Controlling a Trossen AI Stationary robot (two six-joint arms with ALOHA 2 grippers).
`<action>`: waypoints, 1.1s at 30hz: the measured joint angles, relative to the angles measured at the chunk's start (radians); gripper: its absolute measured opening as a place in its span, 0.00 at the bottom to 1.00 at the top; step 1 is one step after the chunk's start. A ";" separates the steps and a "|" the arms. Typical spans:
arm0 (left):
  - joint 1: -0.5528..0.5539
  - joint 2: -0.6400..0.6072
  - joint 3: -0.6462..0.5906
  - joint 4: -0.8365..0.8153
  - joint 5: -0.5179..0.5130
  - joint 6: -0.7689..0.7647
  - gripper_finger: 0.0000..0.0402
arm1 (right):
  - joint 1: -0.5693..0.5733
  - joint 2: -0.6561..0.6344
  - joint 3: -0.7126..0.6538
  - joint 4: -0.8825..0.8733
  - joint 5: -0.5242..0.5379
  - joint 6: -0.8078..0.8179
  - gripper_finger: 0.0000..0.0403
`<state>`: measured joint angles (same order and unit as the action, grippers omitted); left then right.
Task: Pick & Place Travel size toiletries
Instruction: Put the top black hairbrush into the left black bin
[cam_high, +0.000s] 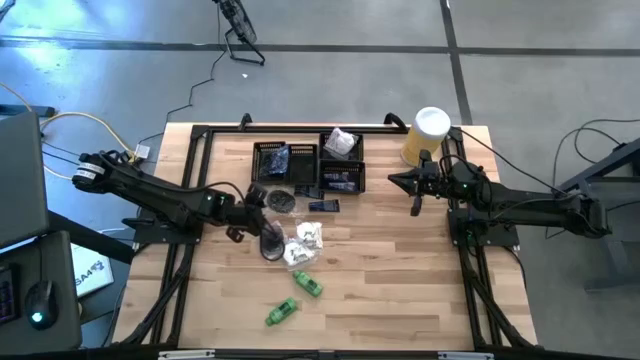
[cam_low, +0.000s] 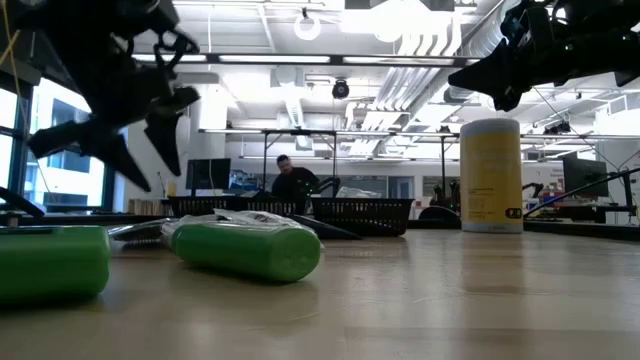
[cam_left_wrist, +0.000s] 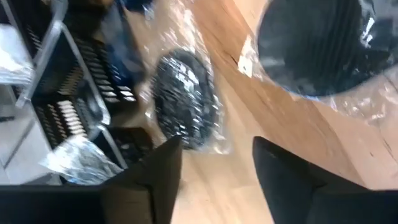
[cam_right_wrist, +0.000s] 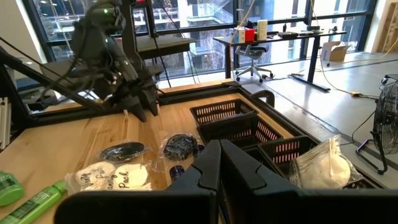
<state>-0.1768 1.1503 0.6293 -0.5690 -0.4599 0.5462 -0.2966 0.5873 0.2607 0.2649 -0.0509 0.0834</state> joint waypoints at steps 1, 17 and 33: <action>0.000 0.000 -0.013 0.004 0.000 -0.006 0.50 | 0.000 0.000 0.000 0.000 0.000 0.000 0.01; 0.001 0.017 -0.249 0.354 -0.054 -0.019 0.53 | 0.000 0.000 0.000 0.000 0.000 0.000 0.01; 0.151 0.144 -0.246 0.565 0.005 0.020 0.53 | 0.000 0.001 0.000 -0.023 0.000 0.000 0.01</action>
<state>-0.0258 1.2943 0.3828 -0.0041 -0.4545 0.5667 -0.2966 0.5884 0.2607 0.2424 -0.0509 0.0830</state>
